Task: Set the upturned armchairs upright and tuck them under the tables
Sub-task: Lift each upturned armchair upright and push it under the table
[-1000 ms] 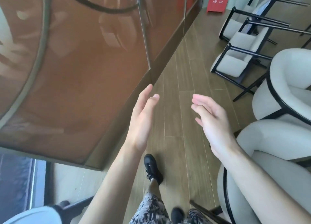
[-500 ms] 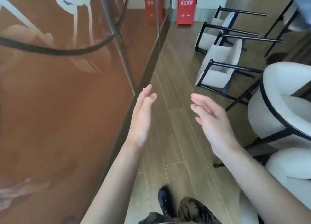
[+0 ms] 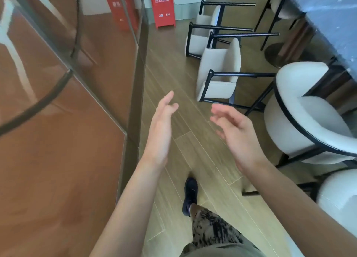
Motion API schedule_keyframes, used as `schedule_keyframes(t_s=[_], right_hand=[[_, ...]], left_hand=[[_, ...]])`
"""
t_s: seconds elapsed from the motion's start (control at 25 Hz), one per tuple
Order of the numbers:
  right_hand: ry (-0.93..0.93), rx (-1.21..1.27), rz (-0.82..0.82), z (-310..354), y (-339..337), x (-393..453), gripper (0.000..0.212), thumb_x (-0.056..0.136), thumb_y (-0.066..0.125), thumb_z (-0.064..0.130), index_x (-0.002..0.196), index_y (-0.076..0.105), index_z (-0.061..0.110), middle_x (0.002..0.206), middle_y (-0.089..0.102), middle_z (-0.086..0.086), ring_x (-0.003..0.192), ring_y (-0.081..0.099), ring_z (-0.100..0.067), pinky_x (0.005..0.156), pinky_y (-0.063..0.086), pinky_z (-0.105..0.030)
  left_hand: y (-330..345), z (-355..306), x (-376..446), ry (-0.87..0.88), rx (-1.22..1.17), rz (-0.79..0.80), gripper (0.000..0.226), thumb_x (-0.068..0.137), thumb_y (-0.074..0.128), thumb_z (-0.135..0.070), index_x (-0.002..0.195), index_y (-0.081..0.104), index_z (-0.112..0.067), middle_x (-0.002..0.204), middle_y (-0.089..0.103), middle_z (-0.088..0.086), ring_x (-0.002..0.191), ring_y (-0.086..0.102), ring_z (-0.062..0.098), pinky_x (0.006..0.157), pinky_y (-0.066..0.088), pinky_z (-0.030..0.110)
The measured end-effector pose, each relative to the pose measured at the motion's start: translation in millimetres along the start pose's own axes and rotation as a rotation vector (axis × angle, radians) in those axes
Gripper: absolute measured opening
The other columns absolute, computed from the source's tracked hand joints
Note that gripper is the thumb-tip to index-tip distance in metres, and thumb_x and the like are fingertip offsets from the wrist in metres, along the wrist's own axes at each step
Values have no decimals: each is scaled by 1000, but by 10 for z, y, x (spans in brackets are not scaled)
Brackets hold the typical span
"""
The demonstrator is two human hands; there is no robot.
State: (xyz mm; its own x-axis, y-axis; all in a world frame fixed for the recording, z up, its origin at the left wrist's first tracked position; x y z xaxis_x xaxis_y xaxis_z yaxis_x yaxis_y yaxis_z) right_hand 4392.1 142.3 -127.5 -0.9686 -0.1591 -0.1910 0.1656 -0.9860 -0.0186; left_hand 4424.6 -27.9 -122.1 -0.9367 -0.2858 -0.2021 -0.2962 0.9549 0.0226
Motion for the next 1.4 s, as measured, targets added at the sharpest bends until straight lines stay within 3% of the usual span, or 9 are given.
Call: schedule_keyframes(t_s=[0.16, 0.48, 0.72, 1.04, 1.4], right_hand=[[20, 79, -51, 203, 189, 961, 30, 97, 61, 16, 121, 70, 31, 118, 70, 21, 108, 62, 11, 111, 44, -35], [-40, 105, -40, 760, 556, 2452, 30, 97, 60, 13, 114, 67, 37, 120, 67, 19, 113, 61, 7, 112, 43, -32], [-8, 102, -139, 774, 578, 3171, 31, 97, 58, 10, 118, 68, 31, 121, 67, 17, 113, 62, 3, 110, 45, -34], [-1, 125, -269, 980, 993, 4296, 31, 97, 59, 10, 120, 67, 29, 122, 66, 13, 115, 61, 0, 109, 46, -34], [50, 189, -535, 1018, 1348, 5548, 31, 98, 56, 11, 123, 67, 25, 123, 67, 13, 116, 60, 2, 108, 47, -34]], left_hand=[[88, -280, 1019, -9, -10, 23, 54, 80, 48, -53, 133, 53, -57, 105, 55, -51, 139, 38, -2, 123, 23, 47], [81, -905, 2545, 50, -52, 42, 43, 88, 46, -52, 130, 57, -52, 135, 51, -38, 141, 40, -2, 123, 25, 42], [123, -956, 3380, 15, -46, 81, 38, 105, 42, -36, 140, 56, -43, 128, 51, -37, 140, 42, -1, 122, 29, 39], [-126, -1149, 4729, 3, 11, 175, 36, 105, 44, -37, 137, 58, -43, 125, 53, -38, 134, 47, -5, 118, 35, 34], [-165, -1379, 6418, -36, 114, 379, 37, 103, 42, -37, 136, 59, -42, 130, 56, -30, 134, 49, 0, 117, 36, 37]])
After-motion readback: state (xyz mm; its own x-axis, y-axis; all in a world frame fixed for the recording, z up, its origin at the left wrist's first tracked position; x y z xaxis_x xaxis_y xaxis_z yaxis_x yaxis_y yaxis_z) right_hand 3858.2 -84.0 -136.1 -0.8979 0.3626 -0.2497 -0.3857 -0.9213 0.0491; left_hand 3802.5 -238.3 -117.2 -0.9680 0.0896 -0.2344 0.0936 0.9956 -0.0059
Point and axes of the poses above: each hand's wrist, its own x-axis towards the middle knuckle, its own y-axis out of the palm, z = x × y, the point moved 2 cm from there along x, towards the middle knuckle
